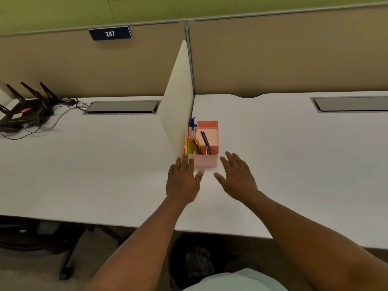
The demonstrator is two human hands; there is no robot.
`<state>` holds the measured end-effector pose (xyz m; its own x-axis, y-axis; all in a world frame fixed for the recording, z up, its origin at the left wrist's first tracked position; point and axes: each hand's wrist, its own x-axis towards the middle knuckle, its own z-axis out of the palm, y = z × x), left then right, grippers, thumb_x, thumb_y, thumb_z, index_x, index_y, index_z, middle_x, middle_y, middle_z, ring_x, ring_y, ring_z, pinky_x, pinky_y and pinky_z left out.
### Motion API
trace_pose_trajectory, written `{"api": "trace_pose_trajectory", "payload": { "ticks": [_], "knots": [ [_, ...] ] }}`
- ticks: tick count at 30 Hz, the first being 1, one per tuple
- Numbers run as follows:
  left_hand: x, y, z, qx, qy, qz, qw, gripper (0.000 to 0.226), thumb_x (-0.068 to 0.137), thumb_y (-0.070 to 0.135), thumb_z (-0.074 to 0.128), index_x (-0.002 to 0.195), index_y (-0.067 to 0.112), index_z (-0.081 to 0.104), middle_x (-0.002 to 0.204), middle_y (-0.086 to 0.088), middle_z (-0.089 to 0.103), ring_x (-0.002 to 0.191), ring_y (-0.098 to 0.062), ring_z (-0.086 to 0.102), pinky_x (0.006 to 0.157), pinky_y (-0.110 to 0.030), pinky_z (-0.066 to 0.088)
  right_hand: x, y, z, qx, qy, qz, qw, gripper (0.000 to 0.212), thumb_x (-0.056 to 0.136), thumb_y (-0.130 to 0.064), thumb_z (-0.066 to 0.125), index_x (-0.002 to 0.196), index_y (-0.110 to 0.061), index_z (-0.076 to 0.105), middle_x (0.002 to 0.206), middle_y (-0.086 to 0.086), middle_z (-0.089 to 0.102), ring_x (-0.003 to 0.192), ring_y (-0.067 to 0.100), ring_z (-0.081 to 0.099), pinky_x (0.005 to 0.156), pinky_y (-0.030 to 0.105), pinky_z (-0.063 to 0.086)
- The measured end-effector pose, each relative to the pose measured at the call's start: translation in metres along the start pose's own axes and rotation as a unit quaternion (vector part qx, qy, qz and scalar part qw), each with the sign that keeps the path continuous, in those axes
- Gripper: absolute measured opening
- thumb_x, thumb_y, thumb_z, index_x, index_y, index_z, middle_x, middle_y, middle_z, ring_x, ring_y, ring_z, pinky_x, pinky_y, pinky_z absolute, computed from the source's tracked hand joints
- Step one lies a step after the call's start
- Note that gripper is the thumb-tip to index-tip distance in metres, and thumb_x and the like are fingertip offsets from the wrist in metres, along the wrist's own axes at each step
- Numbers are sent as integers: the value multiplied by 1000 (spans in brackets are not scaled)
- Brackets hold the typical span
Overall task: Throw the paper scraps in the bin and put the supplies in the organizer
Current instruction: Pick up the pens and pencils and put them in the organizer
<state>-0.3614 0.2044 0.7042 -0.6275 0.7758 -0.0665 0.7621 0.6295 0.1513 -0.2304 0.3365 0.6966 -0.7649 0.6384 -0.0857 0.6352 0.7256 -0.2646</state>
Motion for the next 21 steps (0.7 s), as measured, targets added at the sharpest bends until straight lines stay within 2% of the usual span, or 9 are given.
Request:
{"api": "trace_pose_trajectory", "payload": {
  "ticks": [5,13,18,21],
  "knots": [
    [-68,-17,-2,-20,-27,31,999,69,98,59,12,154,19,11,163,-2,2,150,-23,-1,121,-41,4,-82,-23,6,-12,19,36,999,68,96,-61,25,153,-25,13,163,-1,-1,150,21,-3,120,41,3],
    [-155,-30,-7,-24,-41,94,994,63,101,50,19,152,13,20,162,-7,11,149,-27,7,122,-45,10,-220,-42,10,11,41,108,993,66,97,-59,25,152,-24,16,163,-1,5,150,20,1,121,42,7],
    [-179,-6,-14,-51,-32,129,990,60,102,46,25,152,13,20,162,-8,13,149,-27,9,122,-45,9,-285,-30,-1,10,60,170,984,65,97,-60,26,151,-23,21,162,0,12,149,21,6,120,42,7],
    [-197,8,-6,-78,-27,142,986,56,102,39,31,150,11,25,160,-9,18,149,-27,13,122,-44,9,-315,-21,2,-7,62,187,980,63,97,-59,28,148,-21,28,159,2,21,148,22,12,121,43,12]
  ]
}}
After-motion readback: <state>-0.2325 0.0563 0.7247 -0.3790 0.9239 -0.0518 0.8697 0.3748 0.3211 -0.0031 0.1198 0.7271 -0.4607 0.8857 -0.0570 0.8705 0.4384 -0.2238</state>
